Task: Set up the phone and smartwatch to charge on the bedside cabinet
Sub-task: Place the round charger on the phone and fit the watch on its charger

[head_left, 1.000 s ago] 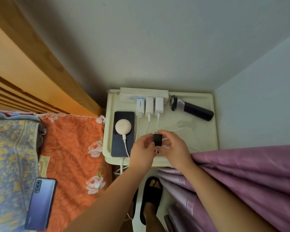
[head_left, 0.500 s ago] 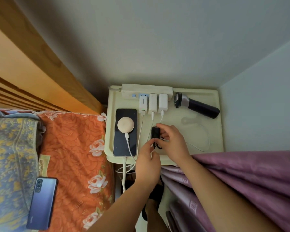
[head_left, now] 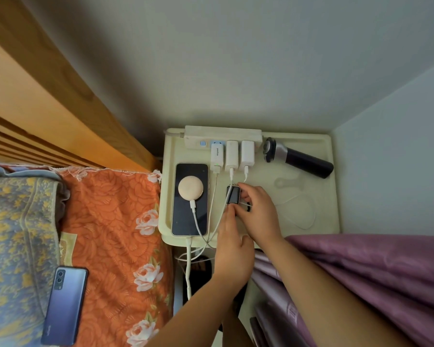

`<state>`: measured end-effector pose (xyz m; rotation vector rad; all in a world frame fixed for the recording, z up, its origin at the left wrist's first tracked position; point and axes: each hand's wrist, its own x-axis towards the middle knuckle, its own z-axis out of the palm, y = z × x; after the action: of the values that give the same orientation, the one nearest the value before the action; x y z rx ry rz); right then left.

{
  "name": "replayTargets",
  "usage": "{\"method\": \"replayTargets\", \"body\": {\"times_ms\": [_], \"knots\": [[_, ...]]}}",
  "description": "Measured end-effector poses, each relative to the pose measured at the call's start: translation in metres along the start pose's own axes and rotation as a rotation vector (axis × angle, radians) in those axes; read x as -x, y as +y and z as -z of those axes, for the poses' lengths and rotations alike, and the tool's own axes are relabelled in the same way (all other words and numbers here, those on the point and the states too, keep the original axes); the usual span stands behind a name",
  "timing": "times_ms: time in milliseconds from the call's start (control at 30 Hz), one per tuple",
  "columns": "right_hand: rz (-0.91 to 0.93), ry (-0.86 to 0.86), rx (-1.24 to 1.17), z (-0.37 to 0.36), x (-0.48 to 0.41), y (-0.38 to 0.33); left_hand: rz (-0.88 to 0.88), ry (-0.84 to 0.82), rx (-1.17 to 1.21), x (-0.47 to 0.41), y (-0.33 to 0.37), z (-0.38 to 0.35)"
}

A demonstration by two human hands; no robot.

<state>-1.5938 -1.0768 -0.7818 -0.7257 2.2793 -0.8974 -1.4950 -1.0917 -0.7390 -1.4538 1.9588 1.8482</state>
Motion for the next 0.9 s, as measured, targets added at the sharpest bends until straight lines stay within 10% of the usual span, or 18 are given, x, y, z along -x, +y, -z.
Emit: {"method": "replayTargets", "body": {"times_ms": [900], "knots": [[0.117,0.052,0.240,0.018,0.008,0.008,-0.017,-0.006,-0.010,0.001,-0.004,-0.002]]}}
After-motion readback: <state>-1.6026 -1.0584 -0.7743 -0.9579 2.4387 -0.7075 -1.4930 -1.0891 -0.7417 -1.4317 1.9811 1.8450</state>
